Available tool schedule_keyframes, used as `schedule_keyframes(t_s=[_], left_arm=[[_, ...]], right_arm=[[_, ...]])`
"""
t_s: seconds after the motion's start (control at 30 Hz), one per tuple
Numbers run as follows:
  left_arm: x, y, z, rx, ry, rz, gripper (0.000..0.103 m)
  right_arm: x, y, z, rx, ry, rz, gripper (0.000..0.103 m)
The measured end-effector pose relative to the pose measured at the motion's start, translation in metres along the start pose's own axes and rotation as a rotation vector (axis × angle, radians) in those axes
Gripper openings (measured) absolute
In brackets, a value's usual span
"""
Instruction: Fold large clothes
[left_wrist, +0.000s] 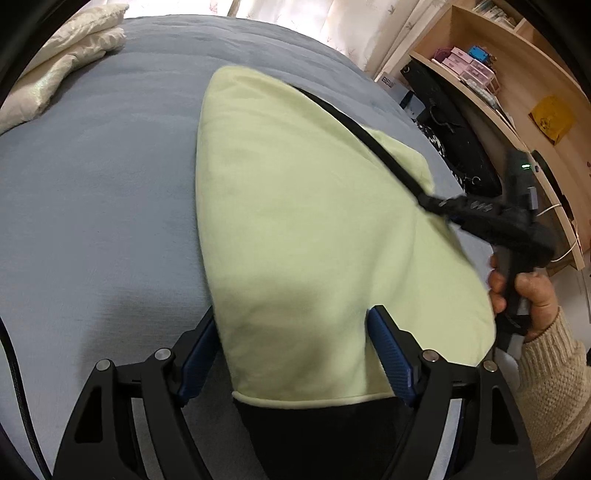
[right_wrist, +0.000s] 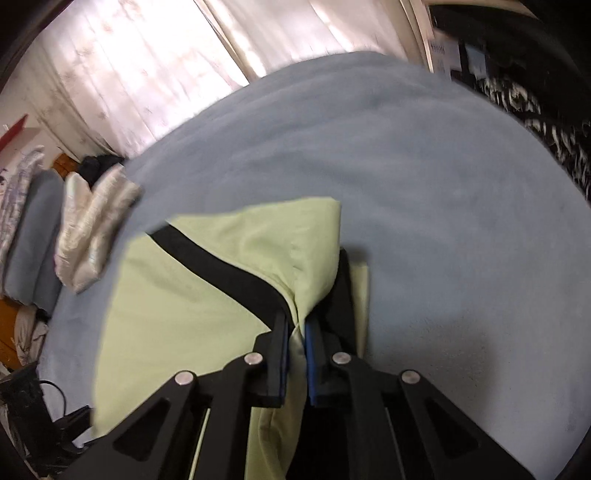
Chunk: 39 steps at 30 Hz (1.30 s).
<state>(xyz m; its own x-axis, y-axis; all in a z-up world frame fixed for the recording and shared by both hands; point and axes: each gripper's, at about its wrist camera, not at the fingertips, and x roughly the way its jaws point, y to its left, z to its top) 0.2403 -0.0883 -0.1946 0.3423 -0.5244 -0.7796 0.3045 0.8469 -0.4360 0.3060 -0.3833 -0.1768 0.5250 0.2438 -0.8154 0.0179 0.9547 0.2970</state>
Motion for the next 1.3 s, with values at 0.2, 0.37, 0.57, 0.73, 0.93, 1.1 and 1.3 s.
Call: schedule_keyframes(t_s=[0.2,0.37,0.57,0.73,0.93,1.1,1.3], left_arm=[[-0.014,0.003,0.005,0.01,-0.019,0.03,0.078],[-0.05,-0.01,0.014,0.029,-0.151,0.072,0.077],[-0.043,-0.045,0.015,0.094,-0.153,0.038,0.05],[-0.027,-0.055,0.004,0.129,-0.129,0.082,0.049],[-0.028,-0.047,0.004,0.11,-0.12,0.082,0.049],[-0.034,-0.047,0.001,0.102,-0.122,0.104,0.049],[-0.05,-0.053,-0.005,0.082,-0.109,0.101,0.049]], right_arm=[[-0.026,0.0,-0.004,0.048,-0.008,-0.036,0.022],[-0.076,0.028,-0.023,-0.029,-0.16,-0.123,0.022],[-0.067,0.071,-0.064,-0.107,-0.087,-0.002,0.022],[-0.043,0.049,-0.089,-0.045,-0.016,-0.091,0.018],[-0.075,-0.019,-0.111,0.181,-0.077,-0.163,0.023],[-0.094,-0.031,-0.121,0.281,-0.089,-0.128,0.028],[-0.117,-0.01,-0.131,0.292,-0.111,-0.059,0.028]])
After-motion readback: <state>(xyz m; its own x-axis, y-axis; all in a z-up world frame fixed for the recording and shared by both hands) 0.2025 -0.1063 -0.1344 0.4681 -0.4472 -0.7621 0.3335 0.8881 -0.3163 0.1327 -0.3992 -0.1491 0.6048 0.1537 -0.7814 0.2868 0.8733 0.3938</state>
